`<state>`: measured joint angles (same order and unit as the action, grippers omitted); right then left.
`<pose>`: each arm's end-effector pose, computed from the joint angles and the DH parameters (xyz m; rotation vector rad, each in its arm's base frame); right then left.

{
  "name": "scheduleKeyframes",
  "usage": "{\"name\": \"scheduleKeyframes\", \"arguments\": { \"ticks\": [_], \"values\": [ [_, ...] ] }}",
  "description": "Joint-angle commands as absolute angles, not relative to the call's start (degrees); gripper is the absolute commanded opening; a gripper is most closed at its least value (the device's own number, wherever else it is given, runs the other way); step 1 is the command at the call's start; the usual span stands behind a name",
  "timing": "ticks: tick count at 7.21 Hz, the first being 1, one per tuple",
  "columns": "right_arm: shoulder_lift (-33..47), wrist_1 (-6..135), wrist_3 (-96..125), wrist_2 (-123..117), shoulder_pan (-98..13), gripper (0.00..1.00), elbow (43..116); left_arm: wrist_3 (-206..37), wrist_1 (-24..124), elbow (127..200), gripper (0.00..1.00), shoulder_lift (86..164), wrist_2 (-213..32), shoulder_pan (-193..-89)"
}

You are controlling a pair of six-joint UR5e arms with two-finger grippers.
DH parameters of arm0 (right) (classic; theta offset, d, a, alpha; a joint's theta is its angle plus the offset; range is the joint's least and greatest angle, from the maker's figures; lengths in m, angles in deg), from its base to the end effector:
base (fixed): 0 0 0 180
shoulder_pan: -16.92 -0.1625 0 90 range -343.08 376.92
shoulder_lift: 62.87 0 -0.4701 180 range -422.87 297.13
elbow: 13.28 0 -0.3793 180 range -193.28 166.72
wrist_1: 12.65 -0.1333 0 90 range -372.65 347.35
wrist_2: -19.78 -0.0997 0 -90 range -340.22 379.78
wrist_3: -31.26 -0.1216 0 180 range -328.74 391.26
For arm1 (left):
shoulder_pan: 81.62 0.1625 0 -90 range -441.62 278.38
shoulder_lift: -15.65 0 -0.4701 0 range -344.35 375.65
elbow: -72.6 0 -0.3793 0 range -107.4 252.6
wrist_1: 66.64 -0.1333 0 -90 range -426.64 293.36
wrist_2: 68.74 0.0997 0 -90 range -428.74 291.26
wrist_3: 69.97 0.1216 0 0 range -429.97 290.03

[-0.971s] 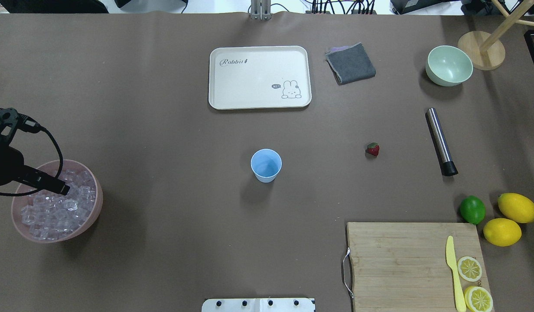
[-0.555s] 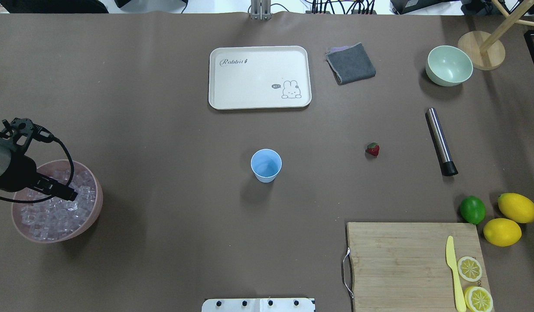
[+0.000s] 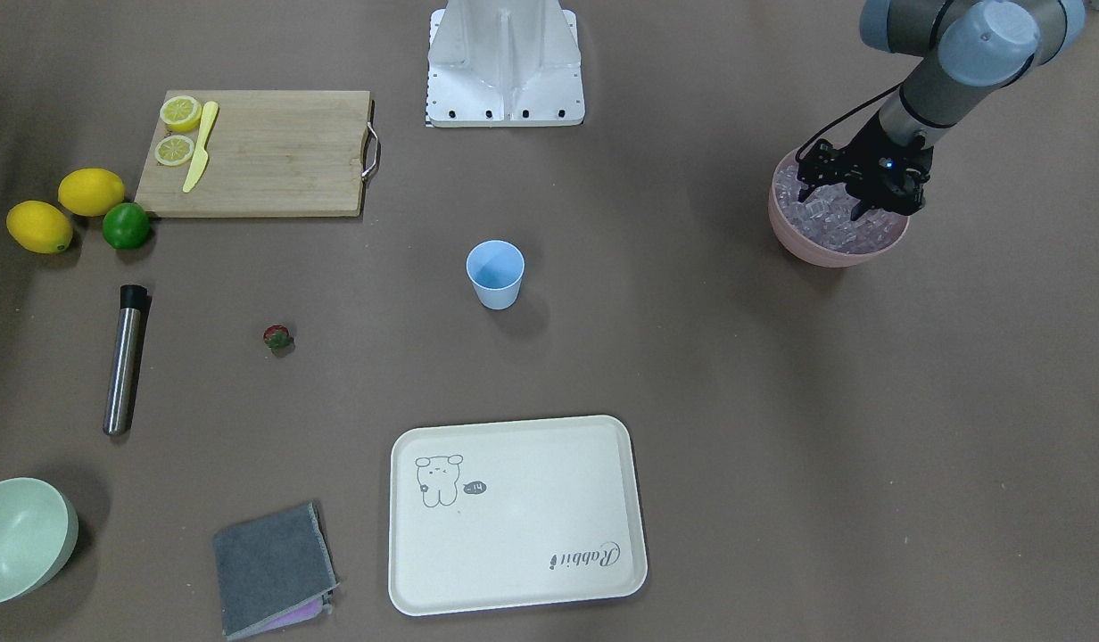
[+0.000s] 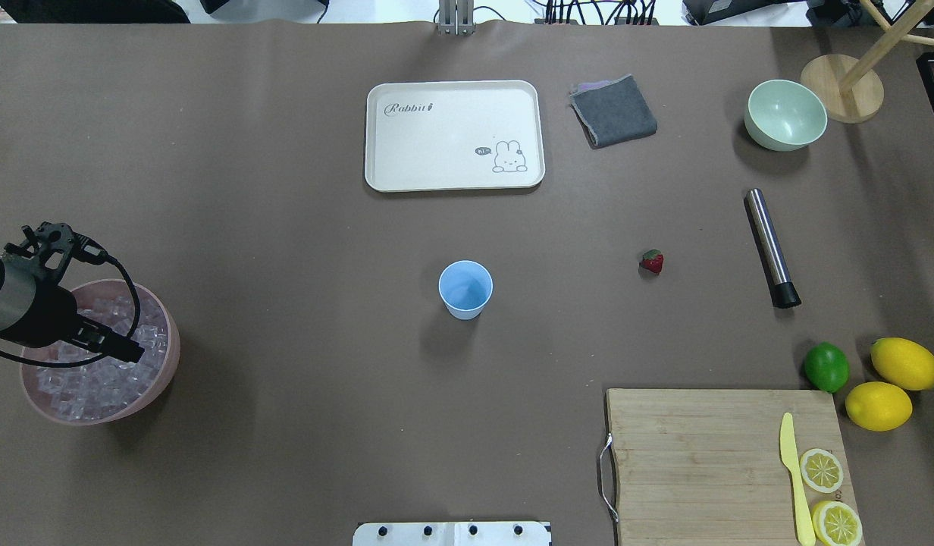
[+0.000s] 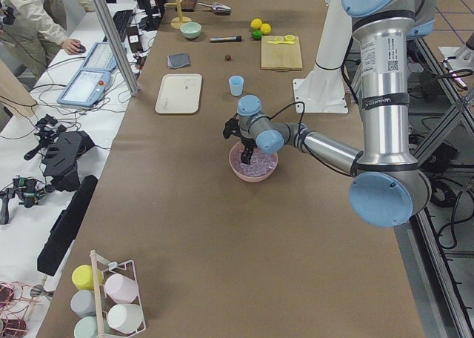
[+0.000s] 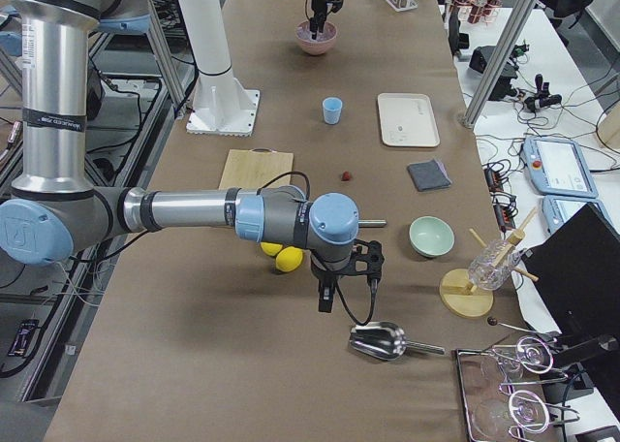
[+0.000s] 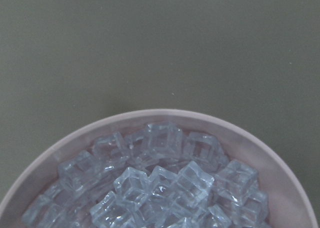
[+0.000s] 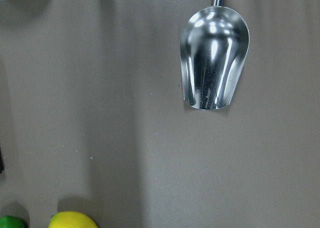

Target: Mash ice and strawberries in cup

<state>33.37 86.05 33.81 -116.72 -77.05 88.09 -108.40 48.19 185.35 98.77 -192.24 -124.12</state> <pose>0.0741 -0.4168 0.6856 -0.0126 -0.8134 0.0487 0.2872 -0.3530 0.5374 0.1237 0.8829 0.3553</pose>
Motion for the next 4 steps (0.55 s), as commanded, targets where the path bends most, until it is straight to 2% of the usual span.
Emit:
{"name": "scheduleKeyframes", "arguments": {
  "ticks": [1, 2, 4],
  "values": [
    [33.37, 86.05, 33.81, -116.71, -76.77, 1.00, 88.05, -108.99, 48.84, 185.10, 0.78, 98.53, -192.23, -123.20],
    [33.37, 86.05, 33.81, -116.71, -76.77, 1.00, 88.05, -108.99, 48.93, 185.02, 0.76, 98.53, -192.23, -122.85],
    [33.37, 86.05, 33.81, -116.71, -76.77, 1.00, 88.05, -108.99, 49.11, 184.40, 0.65, 98.53, -192.23, -122.84]
  ]
}}
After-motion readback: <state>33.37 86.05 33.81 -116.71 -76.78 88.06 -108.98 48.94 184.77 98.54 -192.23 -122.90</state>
